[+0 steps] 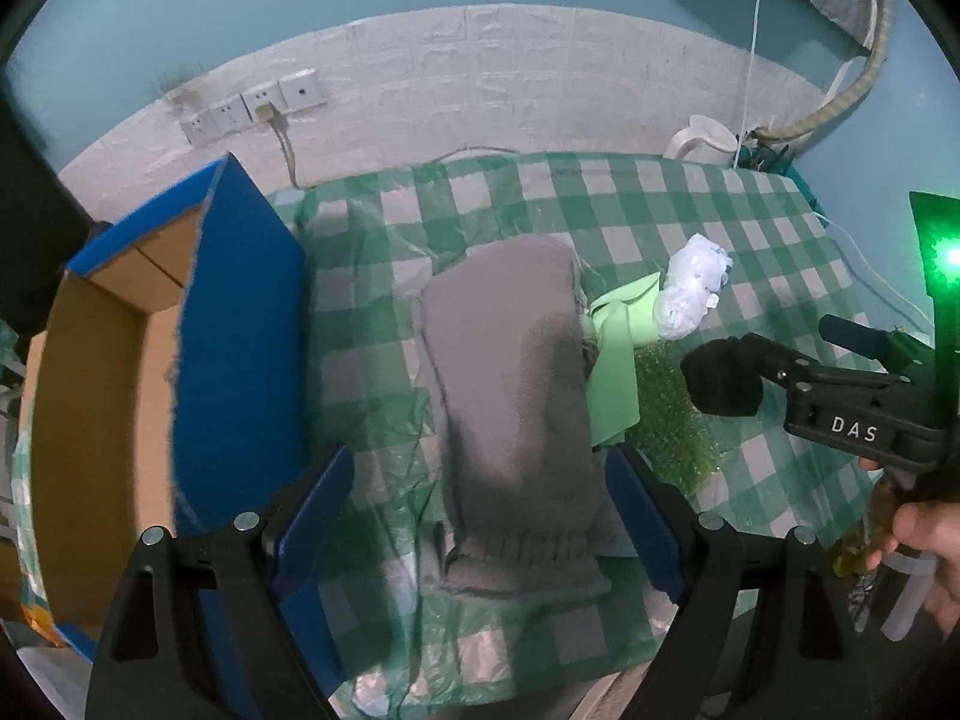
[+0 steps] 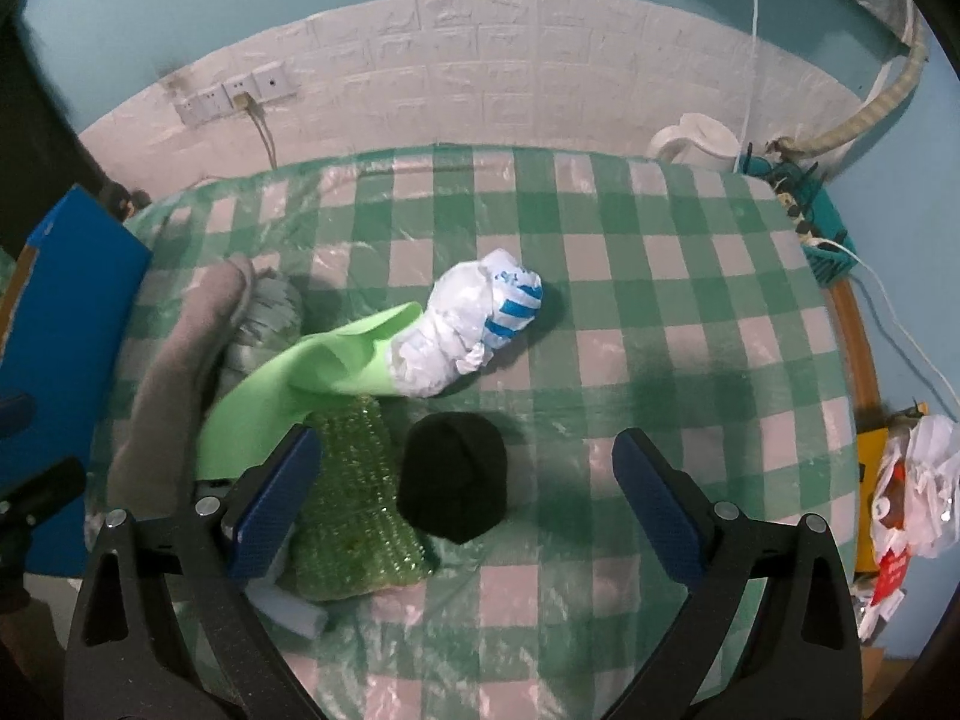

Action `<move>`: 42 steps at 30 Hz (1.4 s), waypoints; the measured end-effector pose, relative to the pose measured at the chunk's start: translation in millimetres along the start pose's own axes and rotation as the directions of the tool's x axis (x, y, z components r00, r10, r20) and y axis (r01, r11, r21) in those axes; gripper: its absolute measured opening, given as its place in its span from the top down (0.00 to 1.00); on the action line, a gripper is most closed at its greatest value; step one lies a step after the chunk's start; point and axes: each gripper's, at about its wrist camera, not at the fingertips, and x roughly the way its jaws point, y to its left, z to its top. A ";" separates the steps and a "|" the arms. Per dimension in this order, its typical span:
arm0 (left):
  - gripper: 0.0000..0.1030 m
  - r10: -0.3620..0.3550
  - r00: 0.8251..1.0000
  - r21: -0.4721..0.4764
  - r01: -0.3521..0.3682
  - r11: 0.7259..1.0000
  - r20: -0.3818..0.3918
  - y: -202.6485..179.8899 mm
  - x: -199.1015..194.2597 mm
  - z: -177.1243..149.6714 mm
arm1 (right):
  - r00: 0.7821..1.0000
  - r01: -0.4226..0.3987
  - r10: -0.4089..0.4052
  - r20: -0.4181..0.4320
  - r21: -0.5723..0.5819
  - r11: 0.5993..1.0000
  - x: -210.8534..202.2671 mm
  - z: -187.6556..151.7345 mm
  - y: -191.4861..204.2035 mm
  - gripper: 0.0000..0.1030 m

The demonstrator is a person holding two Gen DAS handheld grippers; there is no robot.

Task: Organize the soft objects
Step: 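Move the left tool to the grey towel while the right tool approaches the black sponge, then close the left tool on the grey towel while the right tool grasps the black sponge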

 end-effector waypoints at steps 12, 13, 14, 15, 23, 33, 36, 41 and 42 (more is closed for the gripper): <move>0.16 -0.041 0.996 -0.051 0.037 0.998 -0.076 -1.3 35.5 6.0 | 0.997 0.009 -0.011 -0.070 -0.036 0.999 40.1 -5.5 -2.4 0.10; 0.16 -0.037 0.996 -0.048 0.034 0.998 -0.081 -1.9 38.0 6.0 | 0.997 0.004 -0.006 -0.078 -0.032 0.999 43.6 -6.8 -3.6 0.11; 0.16 -0.036 0.996 -0.047 0.032 0.998 -0.085 -2.3 39.9 6.1 | 0.996 -0.001 -0.001 -0.084 -0.031 1.000 45.8 -7.3 -4.1 0.13; 0.16 -0.035 0.995 -0.046 0.031 0.998 -0.090 -2.6 41.9 6.1 | 0.996 -0.006 0.003 -0.088 -0.031 0.999 47.6 -7.8 -4.1 0.14; 0.16 -0.019 0.994 -0.027 0.016 1.000 -0.110 -8.6 53.2 4.9 | 0.991 -0.031 0.023 -0.134 -0.060 0.998 62.8 -12.6 3.2 0.35; 0.16 0.023 0.991 0.013 -0.022 1.000 -0.134 -16.5 64.9 1.9 | 0.988 -0.071 0.062 -0.143 -0.065 0.995 58.6 -16.9 8.7 0.59; 0.22 0.026 0.988 0.013 -0.024 1.000 -0.151 -15.2 72.0 -0.8 | 0.988 -0.079 0.072 -0.139 -0.048 0.996 53.9 -16.3 9.8 0.59; 0.36 -0.042 0.988 -0.021 0.039 0.999 -0.147 -6.4 71.3 -3.9 | 0.988 -0.085 0.079 -0.130 -0.039 0.996 46.2 -17.2 11.8 0.59; 0.38 -0.047 0.989 -0.023 0.045 0.999 -0.143 -5.6 70.4 -4.5 | 0.989 -0.086 0.081 -0.128 -0.039 0.996 44.3 -18.1 12.0 0.59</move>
